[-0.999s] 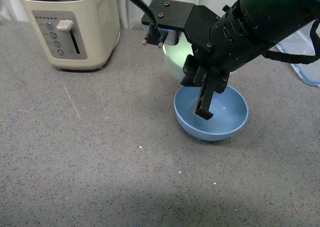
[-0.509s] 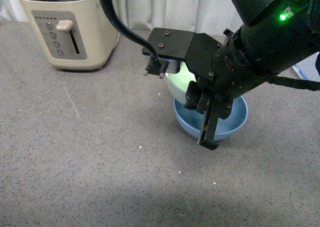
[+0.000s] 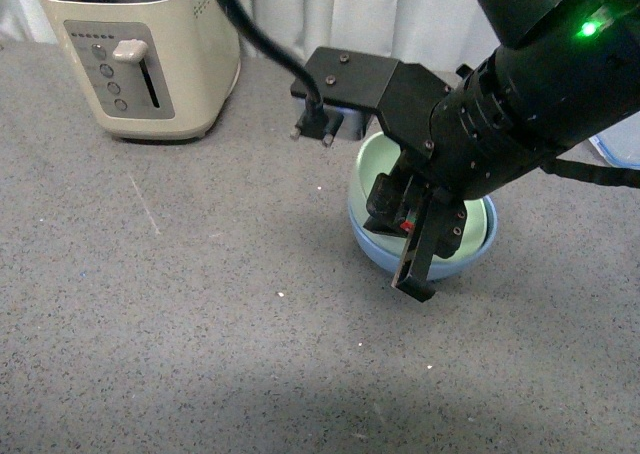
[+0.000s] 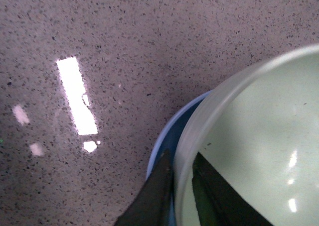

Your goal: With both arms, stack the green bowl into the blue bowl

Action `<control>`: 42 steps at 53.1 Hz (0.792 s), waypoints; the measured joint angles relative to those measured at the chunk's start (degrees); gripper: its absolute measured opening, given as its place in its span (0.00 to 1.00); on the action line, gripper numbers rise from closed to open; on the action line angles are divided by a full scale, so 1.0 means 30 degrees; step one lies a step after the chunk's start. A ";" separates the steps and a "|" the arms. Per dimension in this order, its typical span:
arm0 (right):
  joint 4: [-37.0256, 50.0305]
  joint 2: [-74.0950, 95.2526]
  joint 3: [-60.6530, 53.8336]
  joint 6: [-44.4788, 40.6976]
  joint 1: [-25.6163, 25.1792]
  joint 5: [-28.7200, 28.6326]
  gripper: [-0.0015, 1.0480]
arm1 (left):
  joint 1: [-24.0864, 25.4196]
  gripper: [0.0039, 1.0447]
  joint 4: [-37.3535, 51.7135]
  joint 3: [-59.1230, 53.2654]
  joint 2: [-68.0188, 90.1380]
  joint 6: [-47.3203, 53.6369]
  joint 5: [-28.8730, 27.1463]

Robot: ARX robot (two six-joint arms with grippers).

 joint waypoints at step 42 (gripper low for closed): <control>0.3206 -1.1606 -0.6411 1.1395 -0.6397 -0.0852 0.91 | 0.0000 0.94 0.0000 0.0000 -0.0007 0.0000 0.0007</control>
